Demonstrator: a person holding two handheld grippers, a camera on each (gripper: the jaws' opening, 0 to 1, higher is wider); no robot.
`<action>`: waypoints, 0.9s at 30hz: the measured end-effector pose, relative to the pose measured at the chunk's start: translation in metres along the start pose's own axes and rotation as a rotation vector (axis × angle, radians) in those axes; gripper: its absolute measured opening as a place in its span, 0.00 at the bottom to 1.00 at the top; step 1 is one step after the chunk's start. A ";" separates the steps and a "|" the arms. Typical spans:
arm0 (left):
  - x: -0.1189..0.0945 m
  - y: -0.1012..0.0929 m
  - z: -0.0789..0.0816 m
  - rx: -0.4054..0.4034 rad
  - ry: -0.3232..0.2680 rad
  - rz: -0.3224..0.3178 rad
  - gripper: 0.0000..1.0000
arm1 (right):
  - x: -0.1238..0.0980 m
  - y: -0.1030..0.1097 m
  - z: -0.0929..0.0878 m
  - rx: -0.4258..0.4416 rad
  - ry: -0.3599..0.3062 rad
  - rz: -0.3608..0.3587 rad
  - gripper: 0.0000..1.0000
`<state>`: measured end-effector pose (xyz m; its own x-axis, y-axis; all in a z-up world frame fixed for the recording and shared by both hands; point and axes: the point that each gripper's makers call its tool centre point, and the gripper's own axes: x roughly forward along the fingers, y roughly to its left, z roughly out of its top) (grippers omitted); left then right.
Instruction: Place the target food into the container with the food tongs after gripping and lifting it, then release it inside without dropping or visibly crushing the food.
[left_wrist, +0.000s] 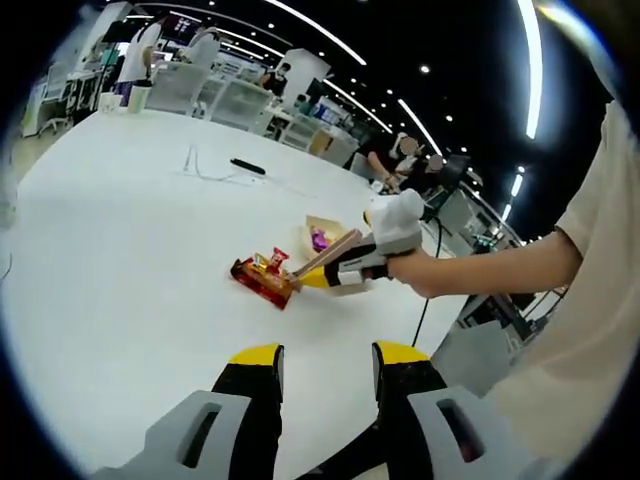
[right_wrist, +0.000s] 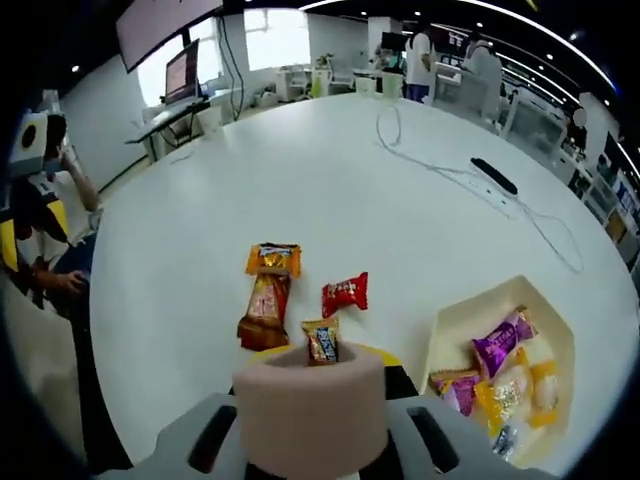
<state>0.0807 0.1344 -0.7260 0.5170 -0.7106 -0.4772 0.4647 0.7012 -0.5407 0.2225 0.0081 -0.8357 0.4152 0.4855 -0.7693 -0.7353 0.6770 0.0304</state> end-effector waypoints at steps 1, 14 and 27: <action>0.000 0.000 0.000 -0.001 -0.002 0.001 0.35 | -0.002 0.000 0.000 0.000 -0.002 -0.002 0.17; -0.006 -0.005 0.001 0.006 -0.027 0.006 0.35 | -0.041 -0.001 0.016 0.015 -0.074 -0.046 0.17; -0.012 -0.019 0.004 0.020 -0.066 0.014 0.35 | -0.098 -0.027 0.028 0.012 -0.152 -0.129 0.17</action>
<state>0.0683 0.1294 -0.7072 0.5696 -0.6958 -0.4375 0.4712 0.7126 -0.5198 0.2167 -0.0422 -0.7433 0.5824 0.4718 -0.6620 -0.6648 0.7451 -0.0538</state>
